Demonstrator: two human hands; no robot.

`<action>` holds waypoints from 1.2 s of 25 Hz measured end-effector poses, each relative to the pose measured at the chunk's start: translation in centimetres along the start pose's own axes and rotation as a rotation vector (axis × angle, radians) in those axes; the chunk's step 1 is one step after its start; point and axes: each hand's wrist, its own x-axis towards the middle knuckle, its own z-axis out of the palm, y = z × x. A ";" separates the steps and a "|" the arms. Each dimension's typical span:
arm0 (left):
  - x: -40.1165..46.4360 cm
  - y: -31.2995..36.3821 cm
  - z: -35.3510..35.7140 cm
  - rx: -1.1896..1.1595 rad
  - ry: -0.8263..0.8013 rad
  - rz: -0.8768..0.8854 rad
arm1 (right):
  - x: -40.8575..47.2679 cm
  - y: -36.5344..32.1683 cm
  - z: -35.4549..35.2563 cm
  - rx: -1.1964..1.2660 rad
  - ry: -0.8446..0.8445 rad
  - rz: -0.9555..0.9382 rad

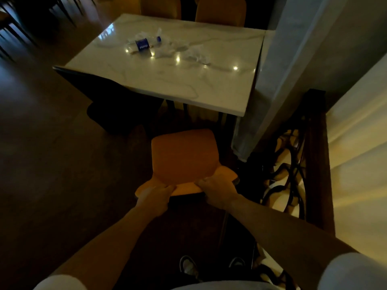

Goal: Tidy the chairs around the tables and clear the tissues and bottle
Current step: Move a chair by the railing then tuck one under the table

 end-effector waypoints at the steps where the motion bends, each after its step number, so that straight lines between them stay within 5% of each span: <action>1: 0.6 -0.9 -0.4 0.005 0.004 0.015 | 0.9 -0.1 -0.4 0.002 -0.001 0.018; 17: 9.1 -12.0 -5.0 0.037 0.063 0.140 | 12.4 -0.2 -1.8 0.153 0.122 0.116; 30: 14.7 -19.4 -7.2 0.099 0.007 0.185 | 20.4 -1.6 -4.8 0.196 -0.028 0.268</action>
